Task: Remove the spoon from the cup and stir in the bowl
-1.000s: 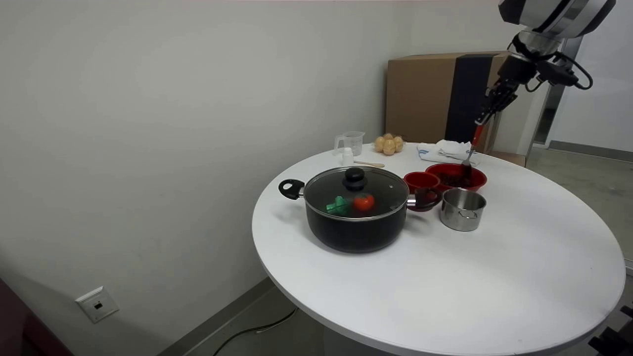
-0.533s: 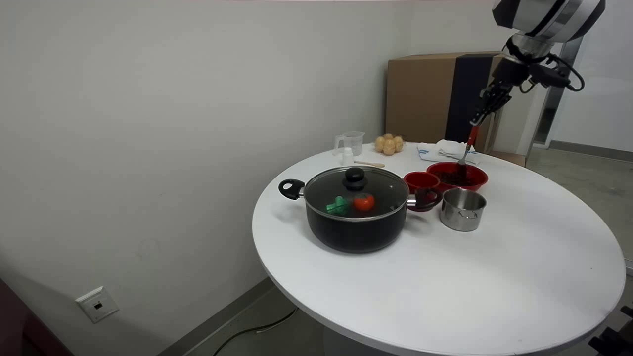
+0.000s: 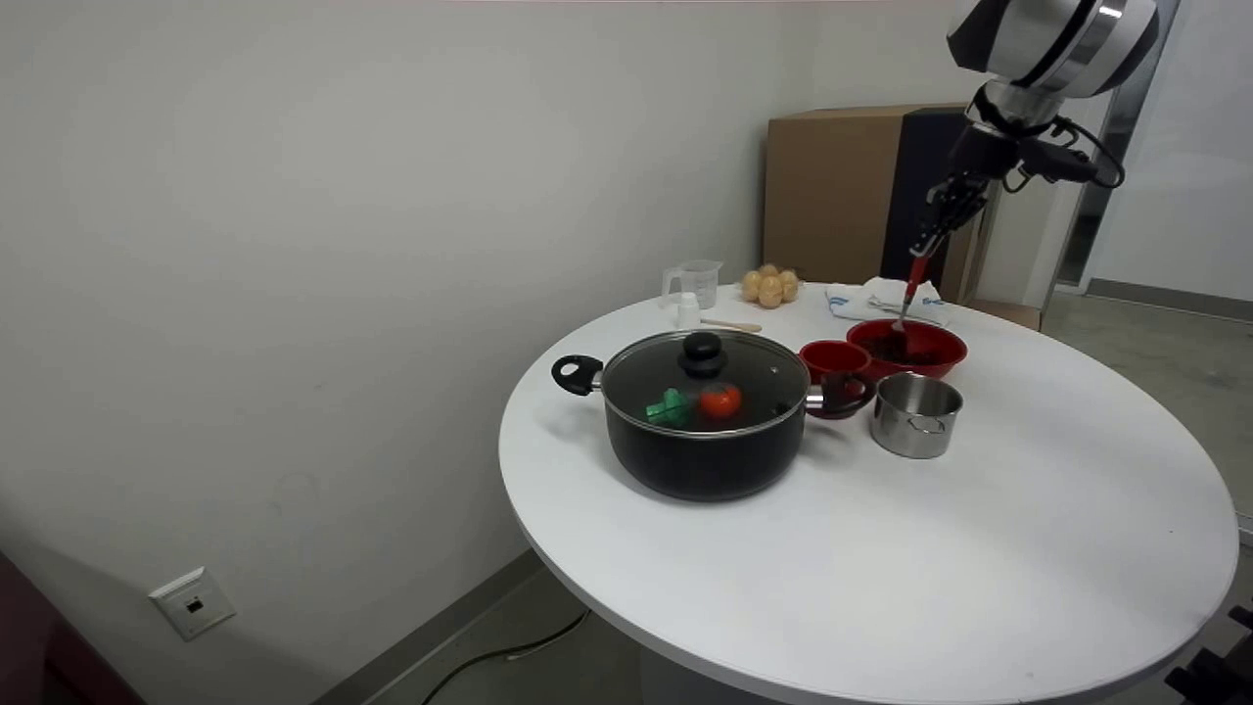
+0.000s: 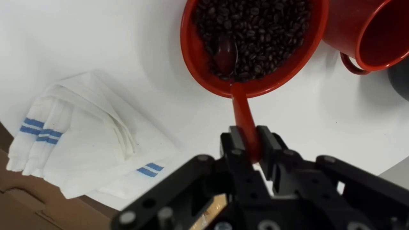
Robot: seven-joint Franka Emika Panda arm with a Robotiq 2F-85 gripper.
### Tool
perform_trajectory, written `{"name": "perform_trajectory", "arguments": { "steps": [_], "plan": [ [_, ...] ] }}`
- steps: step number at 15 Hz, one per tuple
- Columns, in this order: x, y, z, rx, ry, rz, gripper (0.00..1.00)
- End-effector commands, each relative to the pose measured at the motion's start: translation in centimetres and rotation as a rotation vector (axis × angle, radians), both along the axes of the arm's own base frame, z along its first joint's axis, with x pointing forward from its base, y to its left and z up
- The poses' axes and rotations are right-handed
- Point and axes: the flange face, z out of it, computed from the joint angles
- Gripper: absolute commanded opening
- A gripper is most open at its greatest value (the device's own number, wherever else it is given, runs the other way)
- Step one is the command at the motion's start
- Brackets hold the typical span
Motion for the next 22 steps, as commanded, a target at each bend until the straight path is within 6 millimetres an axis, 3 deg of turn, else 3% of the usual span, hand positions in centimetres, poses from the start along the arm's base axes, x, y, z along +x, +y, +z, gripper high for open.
{"name": "perform_trajectory", "arguments": {
  "steps": [1,11,22],
  "plan": [
    [2.0,1.7,0.5,-0.021,-0.012,0.018,0.04],
    [3.6,7.2,0.3,-0.017,-0.007,0.123,0.04],
    [2.4,5.2,1.1,-0.017,0.006,0.096,0.04]
  ]
}}
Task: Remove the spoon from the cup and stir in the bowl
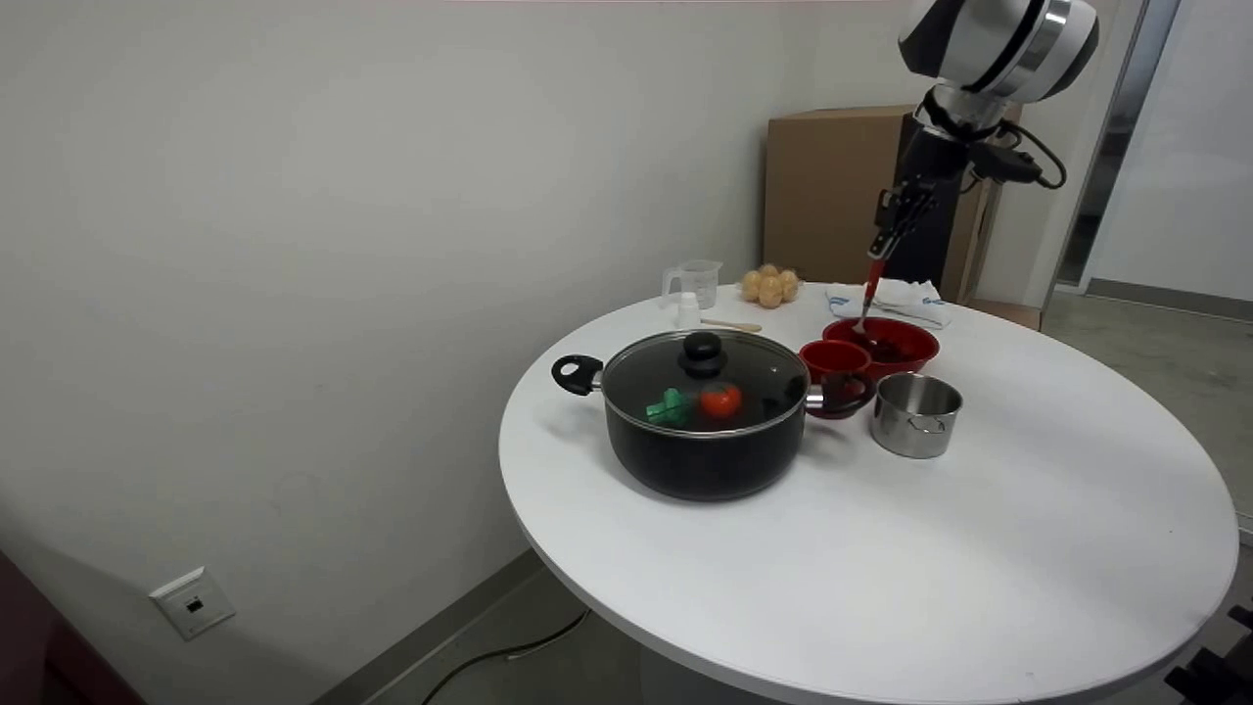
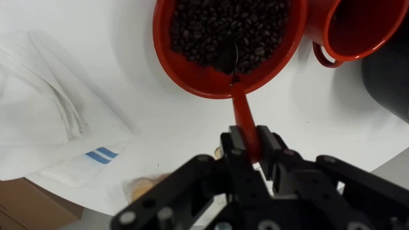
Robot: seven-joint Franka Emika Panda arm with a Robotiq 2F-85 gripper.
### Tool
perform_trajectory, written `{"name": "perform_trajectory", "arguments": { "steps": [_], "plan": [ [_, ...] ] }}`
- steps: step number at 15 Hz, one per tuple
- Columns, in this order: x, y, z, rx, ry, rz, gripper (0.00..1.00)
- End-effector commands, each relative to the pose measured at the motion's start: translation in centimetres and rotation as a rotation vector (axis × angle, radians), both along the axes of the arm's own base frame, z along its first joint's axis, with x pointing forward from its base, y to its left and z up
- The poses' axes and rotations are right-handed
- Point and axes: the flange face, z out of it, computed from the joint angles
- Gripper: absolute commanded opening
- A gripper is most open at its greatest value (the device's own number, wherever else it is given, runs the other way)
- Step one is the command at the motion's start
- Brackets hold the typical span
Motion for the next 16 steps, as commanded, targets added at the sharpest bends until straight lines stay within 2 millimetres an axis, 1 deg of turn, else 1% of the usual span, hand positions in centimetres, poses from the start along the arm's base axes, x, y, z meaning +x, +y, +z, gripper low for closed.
{"name": "perform_trajectory", "arguments": {
  "steps": [1,4,10,12,14,16],
  "plan": [
    [-0.4,0.1,1.2,-0.008,0.009,0.002,0.04],
    [-0.3,1.2,1.1,-0.003,0.011,0.022,0.04],
    [0.1,4.6,0.4,0.012,0.028,0.074,0.04],
    [0.2,5.5,0.3,0.013,0.032,0.088,0.04],
    [0.2,5.7,0.5,0.009,0.034,0.091,0.04],
    [0.1,5.2,0.7,0.005,0.032,0.082,0.04]
  ]
}}
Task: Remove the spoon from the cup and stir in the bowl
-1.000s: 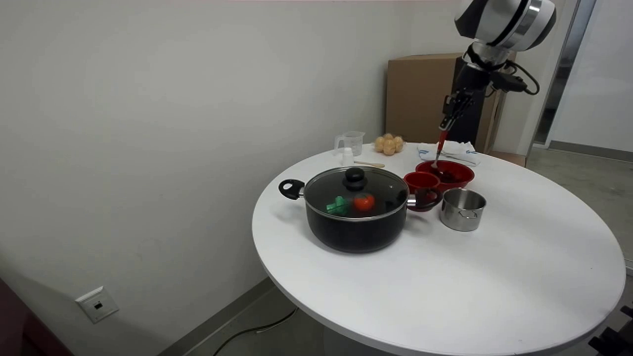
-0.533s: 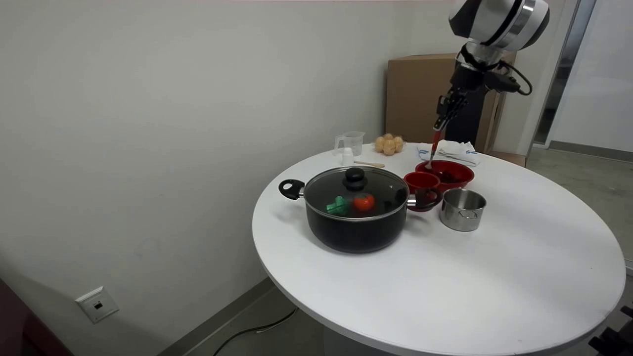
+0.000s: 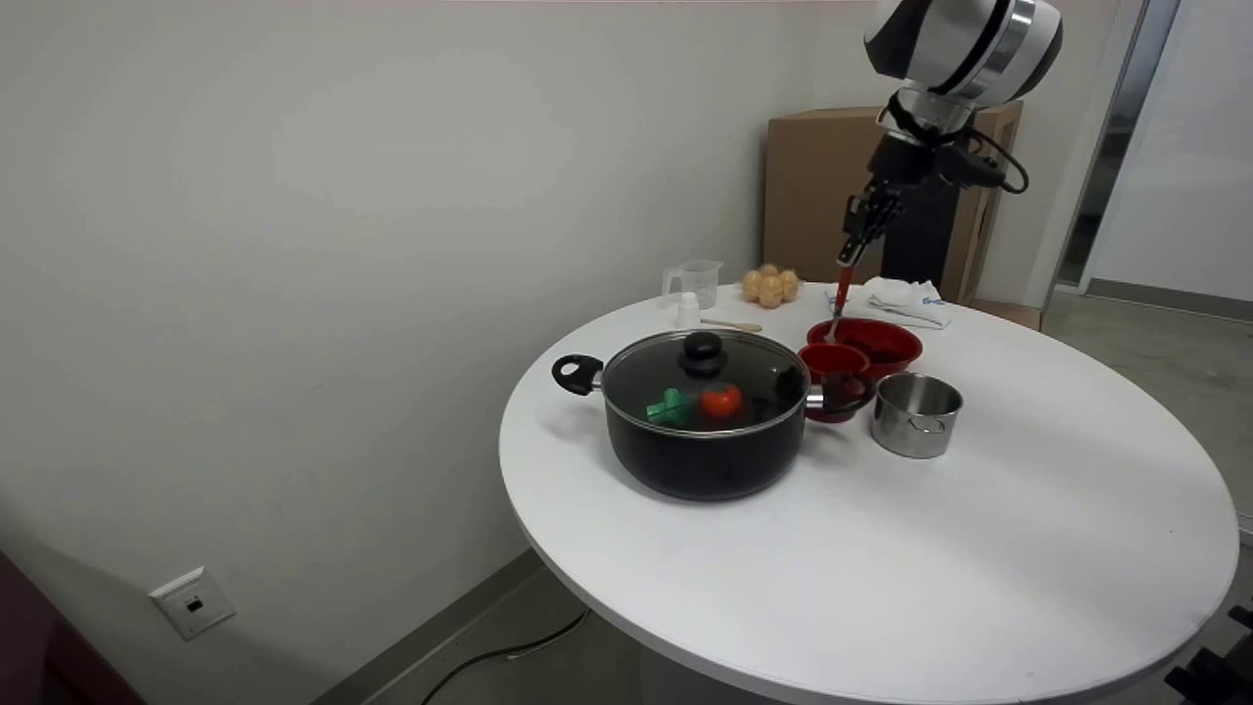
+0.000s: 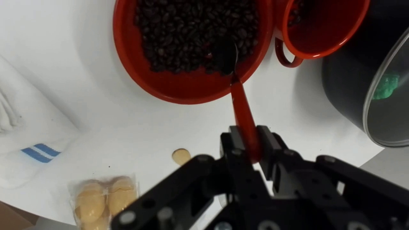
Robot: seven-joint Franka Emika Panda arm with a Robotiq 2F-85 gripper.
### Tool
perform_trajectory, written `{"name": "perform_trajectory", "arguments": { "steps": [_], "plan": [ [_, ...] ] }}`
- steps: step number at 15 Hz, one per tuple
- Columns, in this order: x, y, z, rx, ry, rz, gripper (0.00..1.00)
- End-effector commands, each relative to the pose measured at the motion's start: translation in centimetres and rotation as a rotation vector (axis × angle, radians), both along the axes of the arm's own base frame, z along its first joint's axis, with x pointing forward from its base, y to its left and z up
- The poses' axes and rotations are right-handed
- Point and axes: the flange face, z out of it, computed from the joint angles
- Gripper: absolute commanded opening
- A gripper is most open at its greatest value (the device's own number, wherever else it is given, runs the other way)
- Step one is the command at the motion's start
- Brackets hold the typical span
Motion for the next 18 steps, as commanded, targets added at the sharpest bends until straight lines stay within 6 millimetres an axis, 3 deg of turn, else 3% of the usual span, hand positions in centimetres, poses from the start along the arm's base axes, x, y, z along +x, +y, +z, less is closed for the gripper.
{"name": "perform_trajectory", "arguments": {
  "steps": [1,10,13,18],
  "plan": [
    [-0.8,-0.7,1.0,-0.015,0.012,-0.007,0.04],
    [-3.9,-7.5,1.3,-0.026,0.029,-0.110,0.04],
    [-4.6,-7.8,1.1,-0.021,0.042,-0.113,0.04],
    [-4.4,-5.7,0.9,-0.016,0.050,-0.077,0.04]
  ]
}}
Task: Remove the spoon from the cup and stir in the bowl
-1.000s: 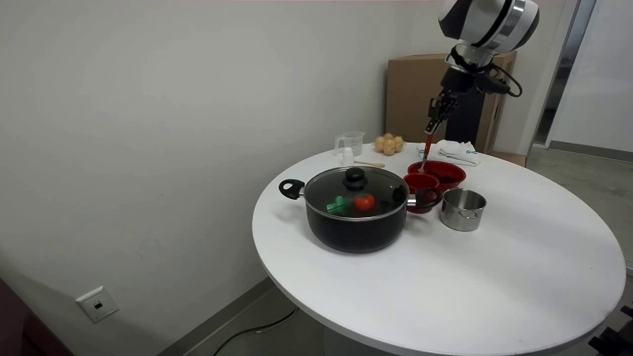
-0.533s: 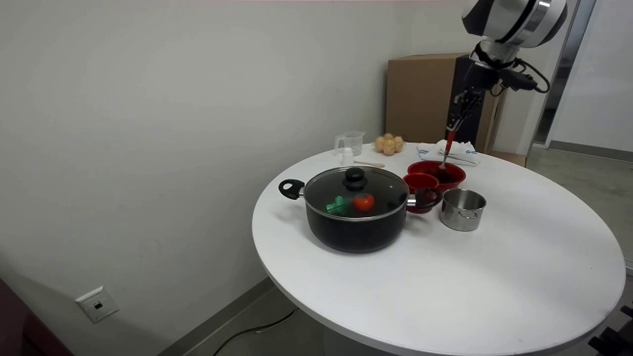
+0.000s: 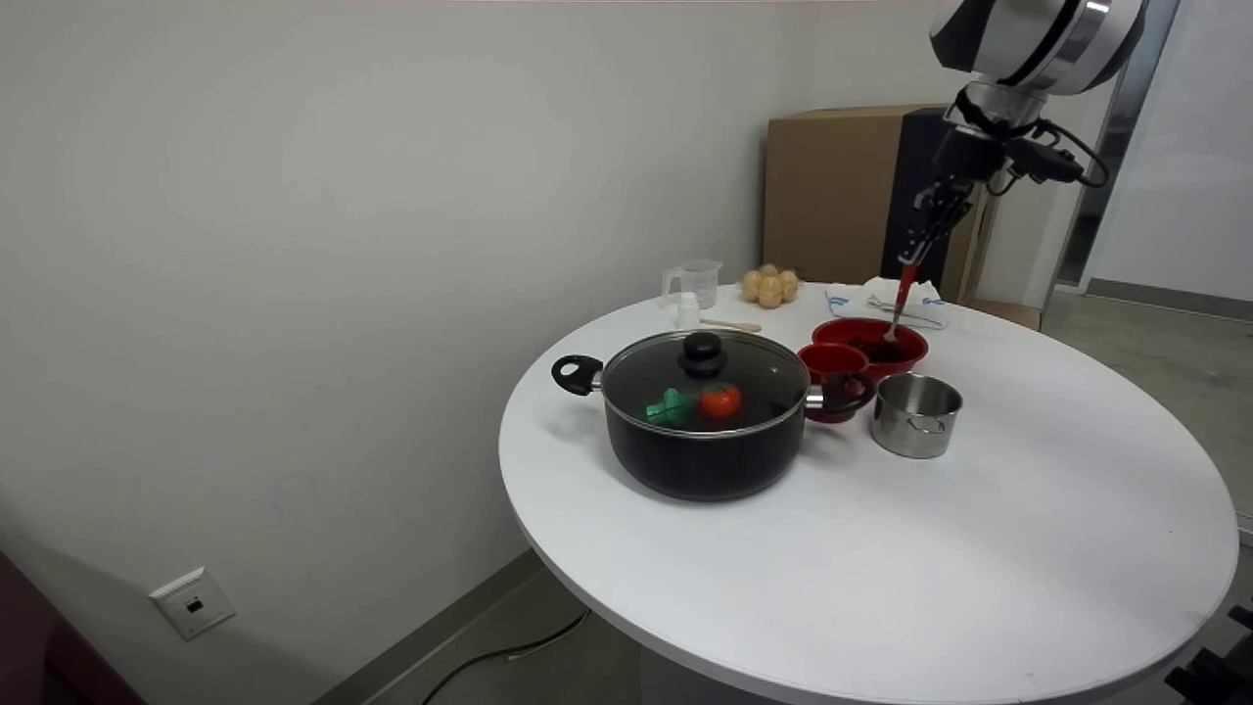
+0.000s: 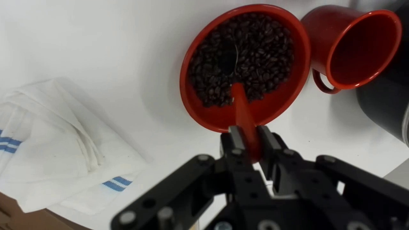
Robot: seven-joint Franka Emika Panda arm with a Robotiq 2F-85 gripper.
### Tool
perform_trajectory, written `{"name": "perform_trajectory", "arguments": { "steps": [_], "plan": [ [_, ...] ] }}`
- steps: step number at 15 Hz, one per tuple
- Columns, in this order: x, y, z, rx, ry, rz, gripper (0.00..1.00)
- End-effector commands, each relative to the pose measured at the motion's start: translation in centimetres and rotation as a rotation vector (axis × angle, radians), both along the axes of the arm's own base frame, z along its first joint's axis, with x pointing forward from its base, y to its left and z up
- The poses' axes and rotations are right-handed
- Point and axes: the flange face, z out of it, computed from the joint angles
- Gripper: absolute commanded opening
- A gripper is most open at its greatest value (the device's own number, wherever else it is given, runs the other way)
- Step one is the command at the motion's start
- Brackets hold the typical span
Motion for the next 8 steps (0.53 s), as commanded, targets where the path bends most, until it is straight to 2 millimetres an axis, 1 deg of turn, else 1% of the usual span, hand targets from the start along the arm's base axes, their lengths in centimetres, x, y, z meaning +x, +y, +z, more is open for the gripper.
{"name": "perform_trajectory", "arguments": {
  "steps": [1,8],
  "plan": [
    [-0.3,2.3,0.7,-0.002,0.016,0.044,0.04],
    [1.5,7.6,0.8,0.011,0.013,0.118,0.04]
  ]
}}
